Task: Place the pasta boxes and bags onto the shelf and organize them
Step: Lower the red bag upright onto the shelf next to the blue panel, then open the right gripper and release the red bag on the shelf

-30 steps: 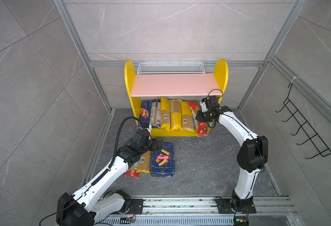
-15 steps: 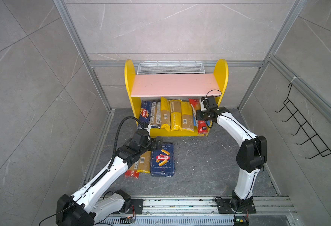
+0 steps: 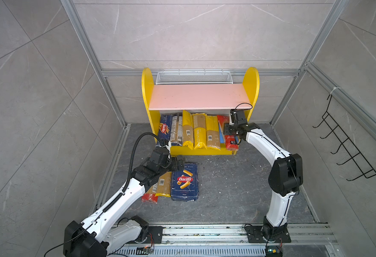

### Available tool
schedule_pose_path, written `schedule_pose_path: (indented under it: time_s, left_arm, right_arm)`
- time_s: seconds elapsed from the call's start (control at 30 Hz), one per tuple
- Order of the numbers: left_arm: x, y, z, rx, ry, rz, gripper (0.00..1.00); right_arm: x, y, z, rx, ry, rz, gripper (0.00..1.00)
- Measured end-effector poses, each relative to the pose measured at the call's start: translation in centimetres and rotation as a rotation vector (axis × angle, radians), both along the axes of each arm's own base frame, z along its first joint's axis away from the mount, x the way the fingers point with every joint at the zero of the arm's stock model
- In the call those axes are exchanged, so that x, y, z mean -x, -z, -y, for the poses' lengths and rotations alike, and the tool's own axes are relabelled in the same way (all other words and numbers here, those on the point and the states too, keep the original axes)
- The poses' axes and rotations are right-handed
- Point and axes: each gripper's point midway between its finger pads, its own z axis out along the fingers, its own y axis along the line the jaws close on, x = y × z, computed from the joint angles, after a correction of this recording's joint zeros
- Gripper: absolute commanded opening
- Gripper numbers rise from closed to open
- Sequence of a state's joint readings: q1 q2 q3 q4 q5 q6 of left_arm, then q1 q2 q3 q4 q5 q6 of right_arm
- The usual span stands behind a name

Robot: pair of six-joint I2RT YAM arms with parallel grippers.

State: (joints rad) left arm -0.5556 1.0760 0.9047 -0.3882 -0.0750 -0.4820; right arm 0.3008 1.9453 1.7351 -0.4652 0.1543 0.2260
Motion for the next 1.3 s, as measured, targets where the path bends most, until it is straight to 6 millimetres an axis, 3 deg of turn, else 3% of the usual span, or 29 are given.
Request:
schedule_pose_path:
  time_s: [0.23, 0.4, 0.63, 0.87, 1.03, 1.3]
  left_arm:
    - [0.0, 0.0, 0.0, 0.002, 0.002, -0.001, 1.0]
    - [0.1, -0.1, 0.0, 0.004, 0.001, 0.002, 1.0]
    - [0.1, -0.1, 0.0, 0.011, -0.001, -0.002, 1.0]
    - [0.4, -1.1, -0.1, 0.033, -0.004, 0.021, 1.0]
    - [1.2, -1.9, -0.6, 0.054, -0.006, 0.048, 1.0]
    - [3.3, -0.5, -1.9, 0.058, -0.018, 0.022, 1.0]
  right_arm:
    - [-0.3, 0.0, -0.3, -0.004, -0.008, 0.019, 0.71]
    - [0.7, 0.8, -0.5, -0.015, -0.031, 0.009, 0.72]
    - [4.9, -0.2, -0.9, -0.061, -0.085, 0.041, 0.77]
    - [7.3, -2.6, 1.3, -0.088, -0.037, 0.086, 0.78]
    - [9.3, -2.4, 1.9, -0.104, -0.024, 0.075, 0.78]
    - [13.7, -1.9, 1.5, -0.125, -0.043, 0.047, 0.78]
